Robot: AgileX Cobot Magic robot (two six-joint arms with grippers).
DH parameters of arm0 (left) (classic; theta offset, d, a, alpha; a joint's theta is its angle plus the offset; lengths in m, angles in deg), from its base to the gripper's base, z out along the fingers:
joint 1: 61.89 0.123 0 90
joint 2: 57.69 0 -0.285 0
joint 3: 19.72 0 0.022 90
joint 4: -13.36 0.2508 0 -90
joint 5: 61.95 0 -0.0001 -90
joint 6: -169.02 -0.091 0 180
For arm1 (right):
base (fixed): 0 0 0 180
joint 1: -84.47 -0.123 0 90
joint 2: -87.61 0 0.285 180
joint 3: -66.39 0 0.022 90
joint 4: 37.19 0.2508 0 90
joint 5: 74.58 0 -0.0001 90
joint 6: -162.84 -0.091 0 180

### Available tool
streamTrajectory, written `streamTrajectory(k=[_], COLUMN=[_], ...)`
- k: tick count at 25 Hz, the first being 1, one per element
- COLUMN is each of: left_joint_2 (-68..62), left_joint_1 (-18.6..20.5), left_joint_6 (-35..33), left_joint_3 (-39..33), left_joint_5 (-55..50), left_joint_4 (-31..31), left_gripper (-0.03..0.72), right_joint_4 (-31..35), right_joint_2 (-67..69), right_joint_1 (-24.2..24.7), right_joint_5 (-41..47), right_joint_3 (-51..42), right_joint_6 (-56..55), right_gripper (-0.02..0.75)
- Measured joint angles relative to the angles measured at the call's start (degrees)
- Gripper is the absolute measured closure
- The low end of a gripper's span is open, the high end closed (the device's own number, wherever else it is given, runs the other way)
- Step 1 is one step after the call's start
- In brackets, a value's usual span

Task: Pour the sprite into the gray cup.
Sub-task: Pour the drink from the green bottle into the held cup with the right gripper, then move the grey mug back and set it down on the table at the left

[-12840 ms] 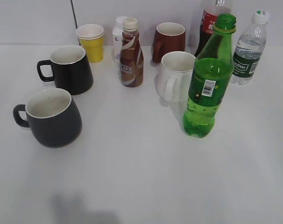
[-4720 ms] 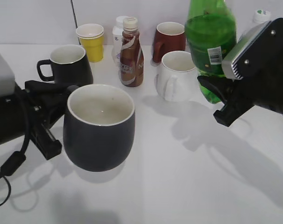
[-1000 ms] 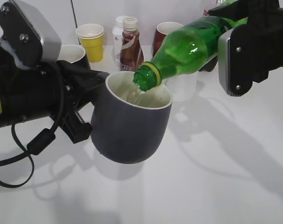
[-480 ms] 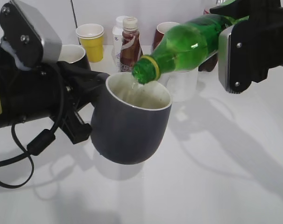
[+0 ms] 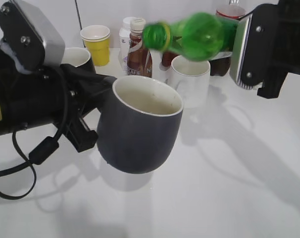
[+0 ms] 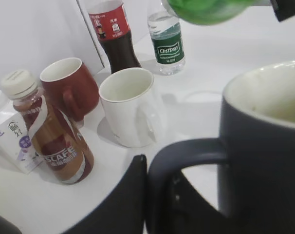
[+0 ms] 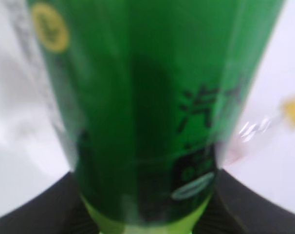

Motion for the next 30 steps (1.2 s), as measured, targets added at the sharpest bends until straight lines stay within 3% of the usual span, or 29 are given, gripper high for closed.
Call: streamTrajectory(k=[4, 9, 16, 21, 25, 30], left_joint_2=[0.0, 0.0, -1.9, -8.1, -14.0, -19.1], left_joint_1=[0.0, 1.8, 11.8, 17.6, 17.8, 17.8], left_joint_6=[0.0, 0.0, -0.1, -5.2, -10.6, -13.9], left_joint_3=[0.0, 0.0, 0.0, 0.0, -0.7, -7.5], left_joint_5=[1.2, 2.4, 5.7, 13.9, 22.2, 34.4], left_joint_4=[0.0, -0.1, -4.6, -11.7, -19.7, -30.8], left_gripper=[0.641, 0.641, 0.641, 0.641, 0.641, 0.641], right_joint_4=[0.3, -0.5, -15.3, -17.9, -18.2, -18.1], right_joint_2=[0.0, 0.0, 0.0, 0.0, 0.0, -0.1], right_joint_1=[0.0, 0.0, 0.0, 0.0, 0.0, 0.0], right_joint_5=[1.2, 1.2, -10.7, -14.3, -14.3, -14.9], right_joint_3=[0.0, 0.0, -5.7, -10.8, -13.5, -13.9], right_joint_6=[-13.2, -40.4, -79.6, -87.5, -88.2, -88.4], right_gripper=[0.400, 0.400, 0.400, 0.400, 0.400, 0.400])
